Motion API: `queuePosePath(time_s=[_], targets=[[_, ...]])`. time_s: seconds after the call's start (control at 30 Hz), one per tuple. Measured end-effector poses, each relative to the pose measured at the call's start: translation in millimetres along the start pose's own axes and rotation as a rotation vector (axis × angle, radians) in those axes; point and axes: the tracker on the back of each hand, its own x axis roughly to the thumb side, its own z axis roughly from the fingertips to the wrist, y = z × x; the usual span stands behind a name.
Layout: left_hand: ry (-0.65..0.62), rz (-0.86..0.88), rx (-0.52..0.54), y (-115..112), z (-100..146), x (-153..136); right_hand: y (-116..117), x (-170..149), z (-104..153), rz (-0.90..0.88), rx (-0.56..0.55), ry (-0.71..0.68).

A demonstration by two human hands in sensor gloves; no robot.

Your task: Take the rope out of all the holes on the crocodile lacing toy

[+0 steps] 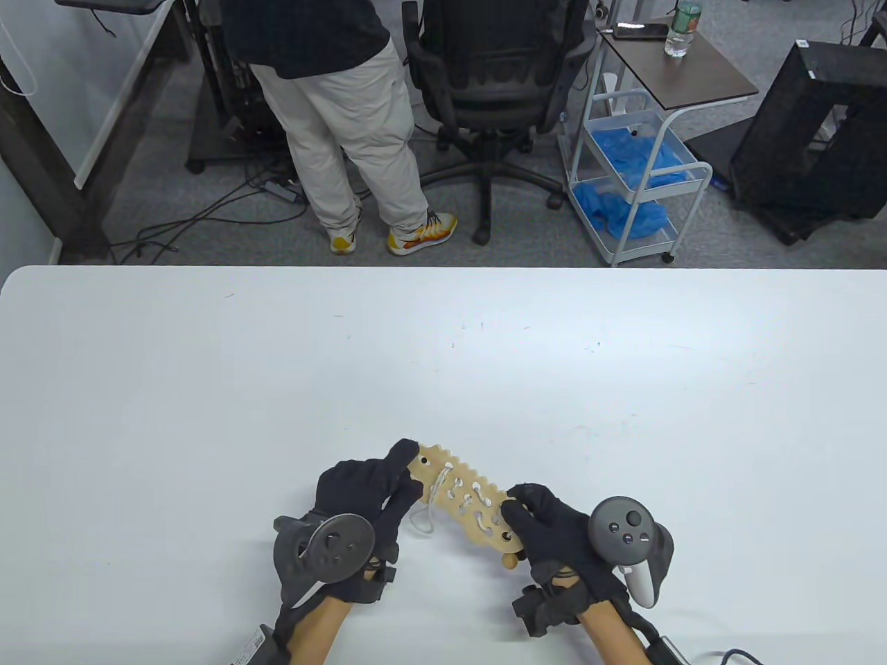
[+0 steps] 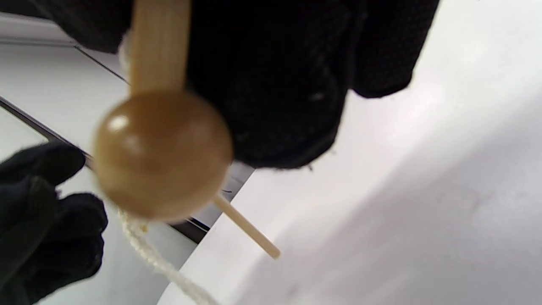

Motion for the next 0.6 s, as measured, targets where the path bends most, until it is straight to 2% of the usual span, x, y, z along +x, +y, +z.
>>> queuePosePath(time_s=[0.3,0.5,0.6], targets=[[0.184,0.227,-0.048,-6.6,-3.8,-31.8,-8.8,-4.3,-0.4,-0.151,-0.009,0.033],[0.209,0.482,-0.129,-19.7,-4.6,-45.3,-6.1,-6.8,-0.7,-0.264,0.053,0.048],[0.210,0.556,-0.149,-23.1,-4.1,-45.9,-3.6,-6.6,-0.6,-0.308,0.094,0.042]])
